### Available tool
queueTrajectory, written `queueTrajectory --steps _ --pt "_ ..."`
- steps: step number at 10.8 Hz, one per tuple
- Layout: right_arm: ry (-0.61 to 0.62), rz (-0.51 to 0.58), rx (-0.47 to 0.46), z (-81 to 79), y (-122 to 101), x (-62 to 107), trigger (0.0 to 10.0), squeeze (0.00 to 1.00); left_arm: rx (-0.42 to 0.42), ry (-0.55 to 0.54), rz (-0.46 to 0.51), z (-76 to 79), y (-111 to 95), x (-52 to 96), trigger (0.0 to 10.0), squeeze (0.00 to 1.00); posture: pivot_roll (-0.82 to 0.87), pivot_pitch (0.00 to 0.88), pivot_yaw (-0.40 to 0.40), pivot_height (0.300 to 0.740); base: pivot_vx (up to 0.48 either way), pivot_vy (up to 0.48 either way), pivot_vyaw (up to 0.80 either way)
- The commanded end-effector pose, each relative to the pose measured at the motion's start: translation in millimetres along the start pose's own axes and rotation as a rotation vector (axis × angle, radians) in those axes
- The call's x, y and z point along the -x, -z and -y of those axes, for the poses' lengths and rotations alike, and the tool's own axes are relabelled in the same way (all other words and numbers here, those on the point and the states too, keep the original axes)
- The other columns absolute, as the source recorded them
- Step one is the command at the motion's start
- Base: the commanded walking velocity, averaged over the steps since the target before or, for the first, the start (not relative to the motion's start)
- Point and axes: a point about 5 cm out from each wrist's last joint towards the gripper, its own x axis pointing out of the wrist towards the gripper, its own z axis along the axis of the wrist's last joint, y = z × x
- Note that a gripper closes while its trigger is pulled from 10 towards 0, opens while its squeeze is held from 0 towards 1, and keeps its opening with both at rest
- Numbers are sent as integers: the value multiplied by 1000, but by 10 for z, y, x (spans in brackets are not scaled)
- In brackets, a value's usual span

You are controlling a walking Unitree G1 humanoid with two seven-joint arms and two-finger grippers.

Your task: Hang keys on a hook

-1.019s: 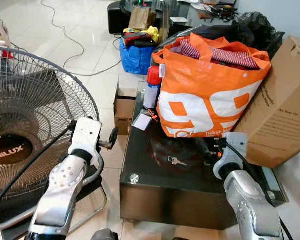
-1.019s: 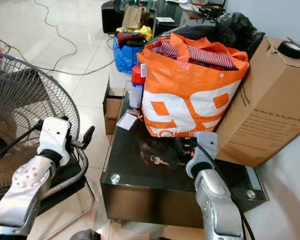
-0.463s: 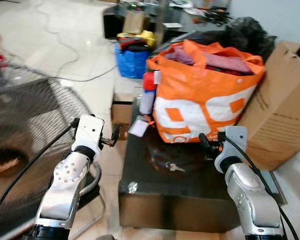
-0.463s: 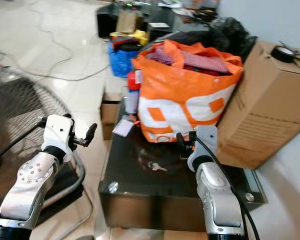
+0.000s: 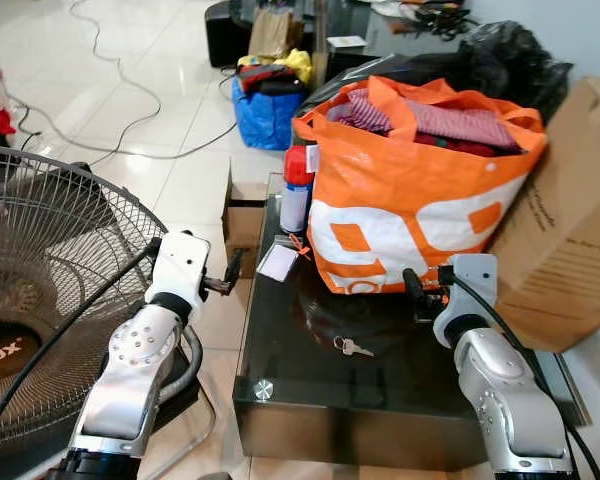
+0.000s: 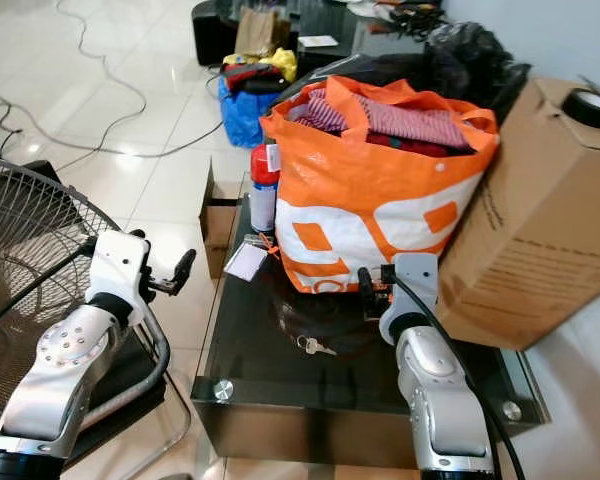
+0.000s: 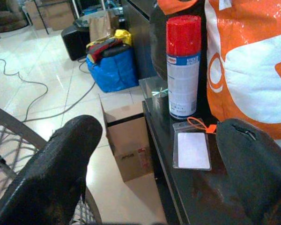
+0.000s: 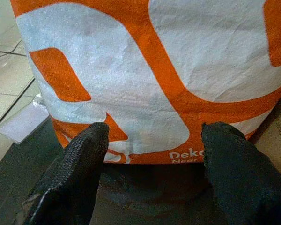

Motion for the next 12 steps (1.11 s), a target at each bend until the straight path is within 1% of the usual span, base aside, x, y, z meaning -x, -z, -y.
queueTrajectory --steps 1,3,6,12 --pt "11 12 9 28 -24 12 10000 0 -4 9 -2 24 0 -16 10000 0 39 0 -55 740 0 0 0" --pt "14 11 11 28 -32 -1 10000 0 4 8 2 26 -9 -12 10000 0 41 0 -65 740 0 0 0" --pt "12 12 26 37 -44 -9 10000 0 20 5 9 38 -20 -14 10000 0 37 0 -74 740 260 0 0" --pt "17 -1 35 52 -21 2 10000 0 25 1 12 44 -24 1 10000 0 43 0 -81 740 276 0 0"
